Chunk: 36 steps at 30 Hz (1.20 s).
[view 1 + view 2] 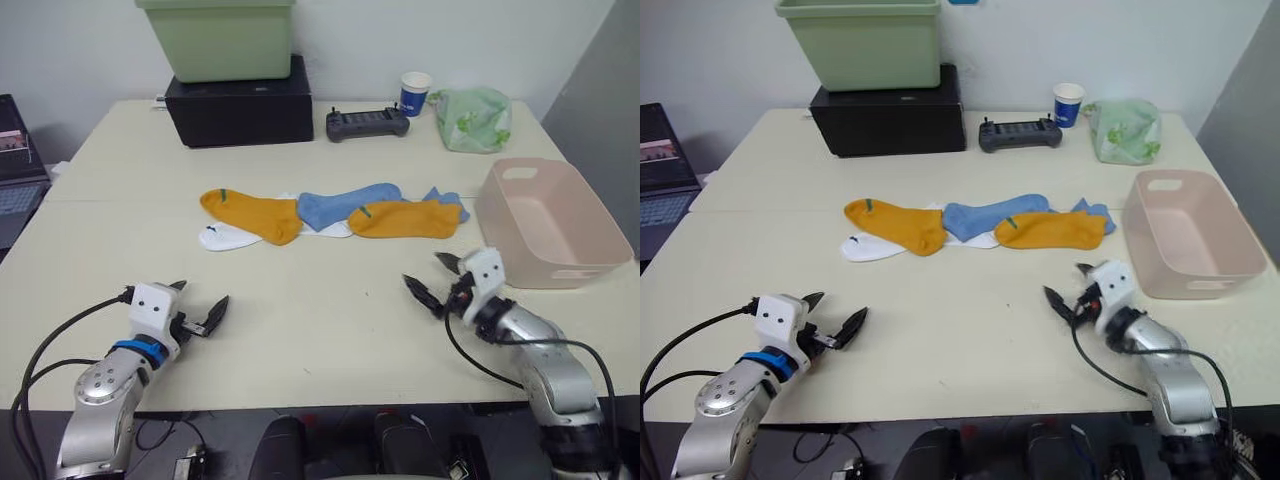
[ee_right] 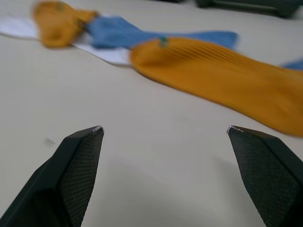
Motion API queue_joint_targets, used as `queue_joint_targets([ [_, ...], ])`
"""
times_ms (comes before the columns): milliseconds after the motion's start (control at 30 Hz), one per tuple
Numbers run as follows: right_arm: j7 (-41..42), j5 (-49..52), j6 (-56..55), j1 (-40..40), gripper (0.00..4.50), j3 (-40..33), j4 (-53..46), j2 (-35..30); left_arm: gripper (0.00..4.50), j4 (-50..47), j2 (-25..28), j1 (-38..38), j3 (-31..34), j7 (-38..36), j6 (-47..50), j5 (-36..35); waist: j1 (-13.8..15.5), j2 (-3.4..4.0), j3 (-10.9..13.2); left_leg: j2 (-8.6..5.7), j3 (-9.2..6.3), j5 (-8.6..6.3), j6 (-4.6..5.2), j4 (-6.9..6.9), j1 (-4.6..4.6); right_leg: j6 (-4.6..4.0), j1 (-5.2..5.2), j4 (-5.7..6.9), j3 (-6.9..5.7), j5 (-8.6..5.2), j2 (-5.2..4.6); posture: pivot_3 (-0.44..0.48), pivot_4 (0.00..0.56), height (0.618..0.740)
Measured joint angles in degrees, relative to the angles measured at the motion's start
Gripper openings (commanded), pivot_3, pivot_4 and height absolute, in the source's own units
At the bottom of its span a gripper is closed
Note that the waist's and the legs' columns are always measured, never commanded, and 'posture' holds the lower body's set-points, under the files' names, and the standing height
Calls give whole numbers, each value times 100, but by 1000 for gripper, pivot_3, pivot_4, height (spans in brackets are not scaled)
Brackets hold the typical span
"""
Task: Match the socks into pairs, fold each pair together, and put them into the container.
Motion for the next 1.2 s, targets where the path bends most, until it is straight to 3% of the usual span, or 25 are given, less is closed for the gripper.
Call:
queue_joint_targets([
  [167,440,8,-28,-983,4487,489,95,19,4500,-483,-149,227,97,50,31,-186,-10,-1,0,-2,-3,0,0,0,-4,0,0,-4,-3,0,-1,0,150,740],
  [300,493,-152,-211,-1203,4487,709,180,41,4500,-616,-215,19,-134,138,183,-140,85,-7,-4,-7,-9,0,0,5,-5,1,4,-5,-9,0,-4,0,150,740],
  [467,403,-390,-360,-1055,4487,786,271,29,4500,-188,-451,-1143,-709,315,299,104,121,-16,-10,-16,-9,0,0,15,-8,1,7,-4,-8,0,-7,0,150,740],
  [700,102,-442,-381,-878,4487,692,247,94,4500,1606,-872,-2903,-1524,567,219,839,102,-18,-10,-7,-14,1,0,14,-12,0,0,1,-15,1,3,0,150,740],
  [800,-42,-446,-331,-855,4500,657,221,121,3882,2435,-891,-3591,-1818,570,-55,1186,92,-18,-11,-9,-9,0,0,13,-10,0,-1,1,-9,1,4,0,150,740],
  [867,-103,-447,-309,-776,4500,614,191,103,3213,2983,-884,-3852,-1997,560,-200,1410,90,-18,-11,-9,-6,0,0,11,-11,0,-2,-2,-6,1,4,0,150,740],
  [1200,-319,-470,-193,-673,4500,449,-8,30,32,3685,-1005,-4001,-1903,631,-779,1432,99,-18,-11,-9,-8,0,0,15,-11,1,-1,3,-7,1,3,0,150,740],
])
